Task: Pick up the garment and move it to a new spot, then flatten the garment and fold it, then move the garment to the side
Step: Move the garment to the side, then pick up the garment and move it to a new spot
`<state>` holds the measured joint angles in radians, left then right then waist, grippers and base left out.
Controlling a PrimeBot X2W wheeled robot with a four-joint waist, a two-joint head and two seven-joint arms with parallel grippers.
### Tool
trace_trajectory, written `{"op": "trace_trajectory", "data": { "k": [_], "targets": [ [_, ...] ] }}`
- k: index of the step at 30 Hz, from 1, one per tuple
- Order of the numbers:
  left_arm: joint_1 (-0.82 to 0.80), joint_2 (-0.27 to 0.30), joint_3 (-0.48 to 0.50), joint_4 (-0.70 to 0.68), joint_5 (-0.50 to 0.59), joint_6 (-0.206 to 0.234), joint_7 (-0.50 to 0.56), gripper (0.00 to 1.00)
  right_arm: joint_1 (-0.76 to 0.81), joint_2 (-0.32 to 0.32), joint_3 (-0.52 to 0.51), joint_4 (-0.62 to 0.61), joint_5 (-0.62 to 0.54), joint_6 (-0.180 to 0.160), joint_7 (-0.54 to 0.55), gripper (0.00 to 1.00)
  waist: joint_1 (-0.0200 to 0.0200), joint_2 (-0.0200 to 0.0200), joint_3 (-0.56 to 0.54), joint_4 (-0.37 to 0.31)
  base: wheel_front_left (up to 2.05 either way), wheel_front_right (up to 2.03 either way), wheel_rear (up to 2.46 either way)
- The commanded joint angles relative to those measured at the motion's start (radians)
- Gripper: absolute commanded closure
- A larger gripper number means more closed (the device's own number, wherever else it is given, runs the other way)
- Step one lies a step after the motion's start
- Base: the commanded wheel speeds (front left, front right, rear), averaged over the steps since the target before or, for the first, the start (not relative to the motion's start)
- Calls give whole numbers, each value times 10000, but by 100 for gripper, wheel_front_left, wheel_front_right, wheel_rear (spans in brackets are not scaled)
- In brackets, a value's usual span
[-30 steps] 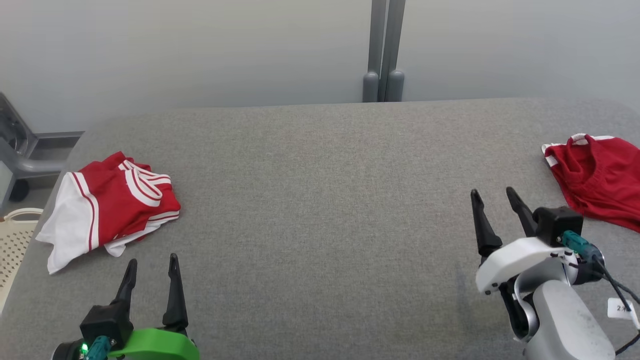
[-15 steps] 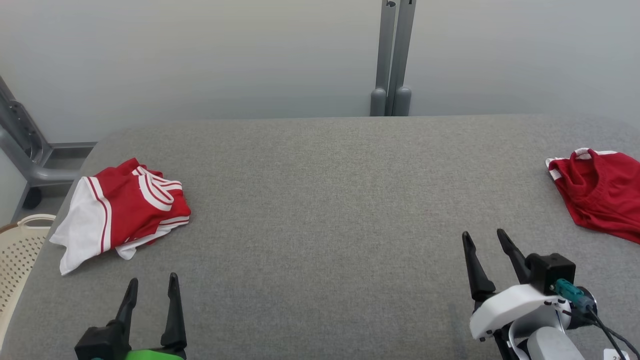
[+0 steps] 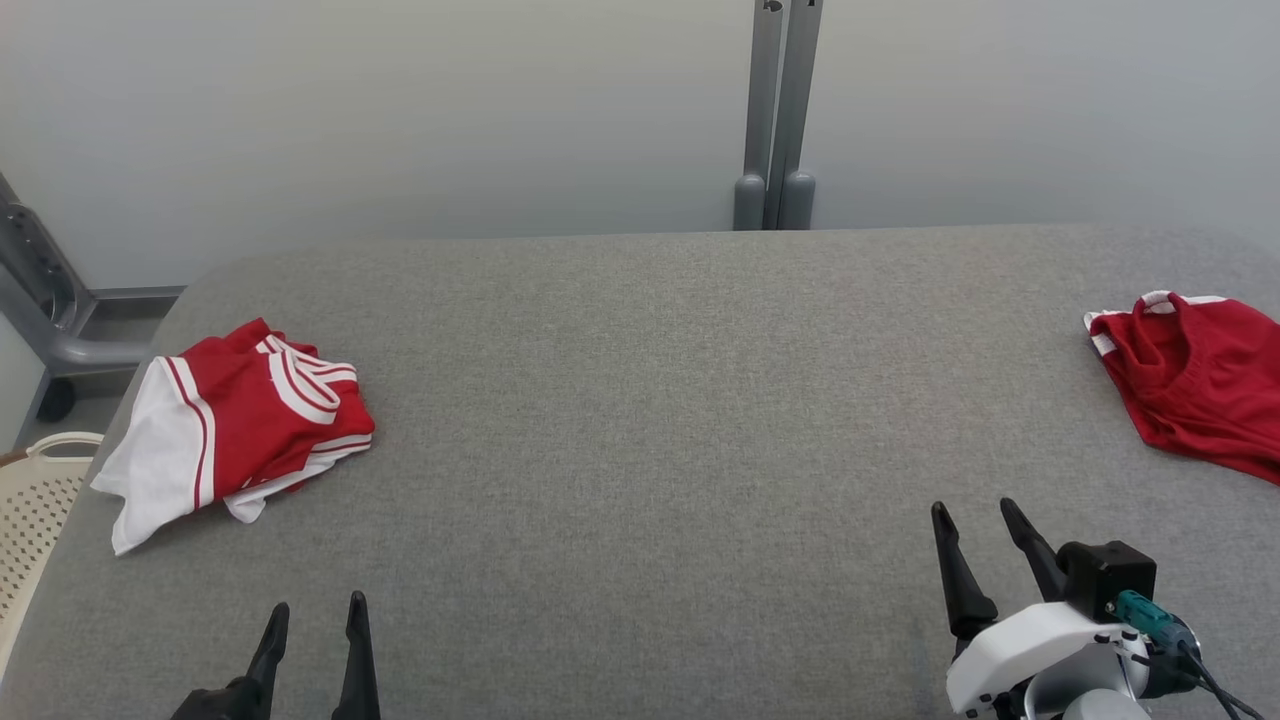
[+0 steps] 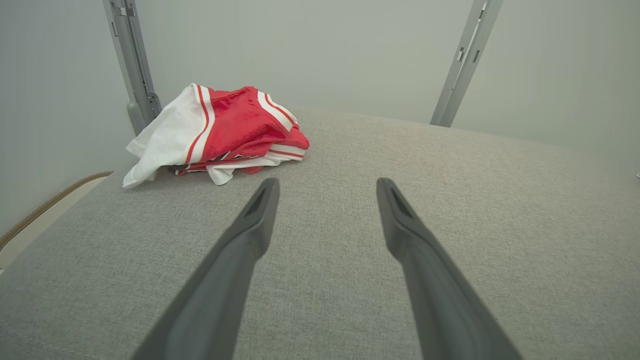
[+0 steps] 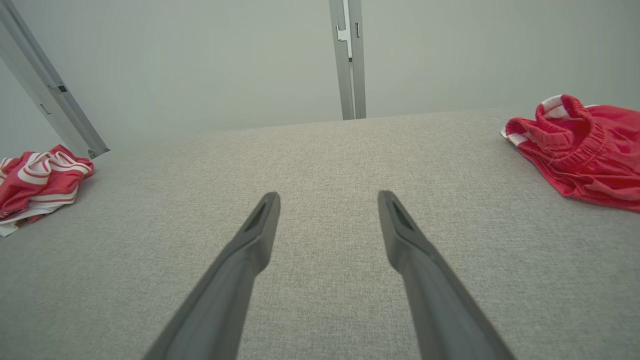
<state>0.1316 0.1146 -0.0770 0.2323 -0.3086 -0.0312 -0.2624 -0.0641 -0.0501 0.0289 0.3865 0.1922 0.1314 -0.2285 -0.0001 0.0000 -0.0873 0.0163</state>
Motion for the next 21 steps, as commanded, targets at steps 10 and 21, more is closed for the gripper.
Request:
{"op": "trace_trajectory", "data": {
  "k": [10, 21],
  "targets": [
    [-252, -129, 191, 110, 286, -141, -35, 0, 149, -10, -10, -84, 199, -15, 85, 0, 1, 0, -56, 57, 0, 0, 0],
    [-103, -117, 204, 27, 535, -145, -35, 0, 306, -9, 307, 56, 503, -14, 59, 0, 1, 0, -172, 1071, 0, 0, 0]
  ]
}}
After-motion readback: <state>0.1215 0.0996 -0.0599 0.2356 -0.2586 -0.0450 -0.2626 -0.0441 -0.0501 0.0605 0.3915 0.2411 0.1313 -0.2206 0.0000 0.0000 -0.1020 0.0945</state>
